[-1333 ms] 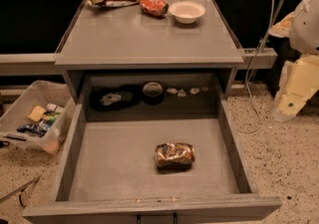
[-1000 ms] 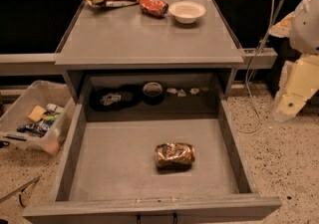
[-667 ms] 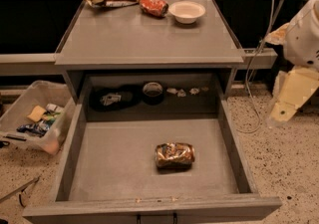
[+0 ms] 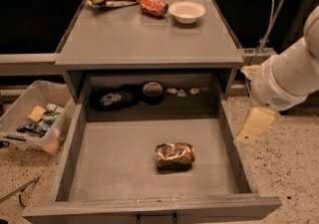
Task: Pick orange can from top drawer and place on counter
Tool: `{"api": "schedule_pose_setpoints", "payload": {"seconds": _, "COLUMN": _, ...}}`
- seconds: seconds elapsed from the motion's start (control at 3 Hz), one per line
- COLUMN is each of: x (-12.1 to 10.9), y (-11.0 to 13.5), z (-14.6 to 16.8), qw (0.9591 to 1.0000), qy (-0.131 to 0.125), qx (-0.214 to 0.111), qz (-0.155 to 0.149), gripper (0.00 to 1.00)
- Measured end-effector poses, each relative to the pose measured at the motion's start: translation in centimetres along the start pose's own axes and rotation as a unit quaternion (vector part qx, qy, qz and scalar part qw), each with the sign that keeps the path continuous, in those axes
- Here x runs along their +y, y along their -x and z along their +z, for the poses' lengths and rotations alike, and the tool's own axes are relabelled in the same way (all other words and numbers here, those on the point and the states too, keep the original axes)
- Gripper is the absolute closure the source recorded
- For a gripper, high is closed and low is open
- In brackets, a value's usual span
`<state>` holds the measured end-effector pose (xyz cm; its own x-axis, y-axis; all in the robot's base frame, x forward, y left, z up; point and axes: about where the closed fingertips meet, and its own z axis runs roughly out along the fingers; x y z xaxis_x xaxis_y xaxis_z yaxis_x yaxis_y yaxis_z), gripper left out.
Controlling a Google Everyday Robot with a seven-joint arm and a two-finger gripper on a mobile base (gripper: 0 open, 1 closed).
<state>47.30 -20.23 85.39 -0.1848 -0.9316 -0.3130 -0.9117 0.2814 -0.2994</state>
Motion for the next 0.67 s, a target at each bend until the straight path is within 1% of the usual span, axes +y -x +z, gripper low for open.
{"api": "schedule_pose_setpoints", "payload": {"seconds": 0.33, "x": 0.1, "y": -0.2, "z": 5.7, "qw": 0.9998, "qy": -0.003, "qx": -0.011, "qz": 0.017, "gripper": 0.0}}
{"api": "schedule_pose_setpoints", "payload": {"seconds": 0.67, "x": 1.9, "y": 0.1, "z": 10.5, "qw": 0.9992, "qy": 0.025, "qx": -0.018, "qz": 0.024, "gripper": 0.0}}
